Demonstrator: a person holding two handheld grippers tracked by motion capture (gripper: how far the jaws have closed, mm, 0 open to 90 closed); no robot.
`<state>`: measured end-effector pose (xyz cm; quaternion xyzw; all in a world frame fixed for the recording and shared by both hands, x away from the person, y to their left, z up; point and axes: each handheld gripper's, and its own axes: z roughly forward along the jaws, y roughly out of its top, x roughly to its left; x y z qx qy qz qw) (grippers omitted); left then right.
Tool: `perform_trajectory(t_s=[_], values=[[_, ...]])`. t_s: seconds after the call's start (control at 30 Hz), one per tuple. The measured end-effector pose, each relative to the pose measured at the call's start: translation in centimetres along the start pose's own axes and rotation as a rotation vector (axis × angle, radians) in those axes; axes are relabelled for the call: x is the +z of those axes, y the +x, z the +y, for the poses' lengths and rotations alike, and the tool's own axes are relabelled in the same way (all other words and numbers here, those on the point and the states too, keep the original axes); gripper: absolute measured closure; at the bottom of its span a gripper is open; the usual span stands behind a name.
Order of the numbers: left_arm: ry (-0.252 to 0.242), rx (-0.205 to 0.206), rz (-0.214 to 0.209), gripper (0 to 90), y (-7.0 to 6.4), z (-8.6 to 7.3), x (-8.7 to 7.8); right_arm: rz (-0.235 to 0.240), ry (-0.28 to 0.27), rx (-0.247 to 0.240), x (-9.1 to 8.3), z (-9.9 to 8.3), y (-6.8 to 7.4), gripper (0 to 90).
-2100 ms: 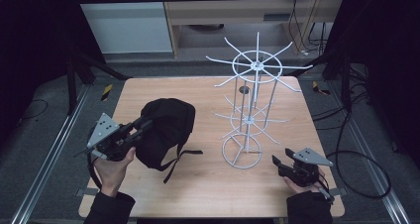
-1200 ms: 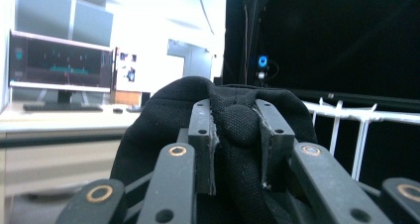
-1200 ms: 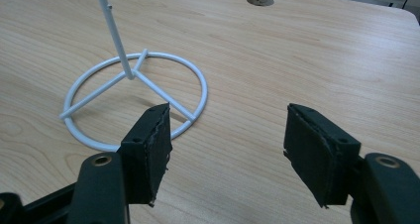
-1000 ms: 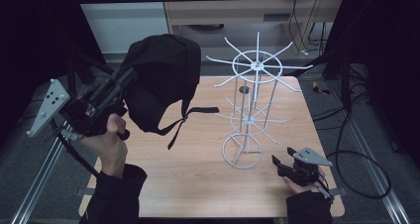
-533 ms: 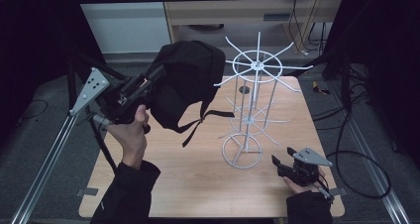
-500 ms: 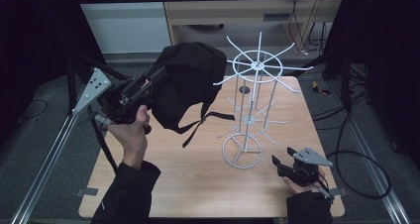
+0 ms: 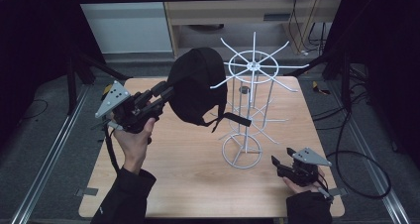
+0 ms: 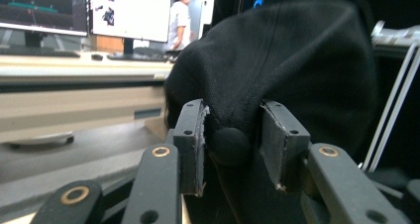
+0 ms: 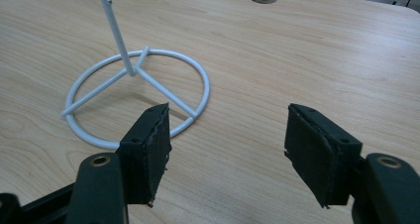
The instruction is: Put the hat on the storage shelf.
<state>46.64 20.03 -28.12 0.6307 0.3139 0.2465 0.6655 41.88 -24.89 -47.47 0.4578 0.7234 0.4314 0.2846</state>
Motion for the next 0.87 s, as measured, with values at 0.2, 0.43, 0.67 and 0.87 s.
perform_trajectory(t_s=[0.2,0.43,0.67,0.87], values=[[0.056,0.011,0.025,50.0,0.7,-1.2,-0.6,-0.003,-0.002,-0.003,0.0,0.0,0.0,34.5],[0.108,0.046,0.102,37.7,2.2,-4.3,-4.1,-0.006,0.0,0.001,0.0,0.0,0.0,33.8],[0.227,0.006,0.241,31.2,5.1,-9.0,-7.4,-0.01,0.007,0.014,0.1,-0.1,-0.1,30.5],[0.369,-0.042,0.344,27.3,7.4,-13.5,-8.9,-0.018,0.019,0.024,0.3,-0.2,-0.3,26.7]])
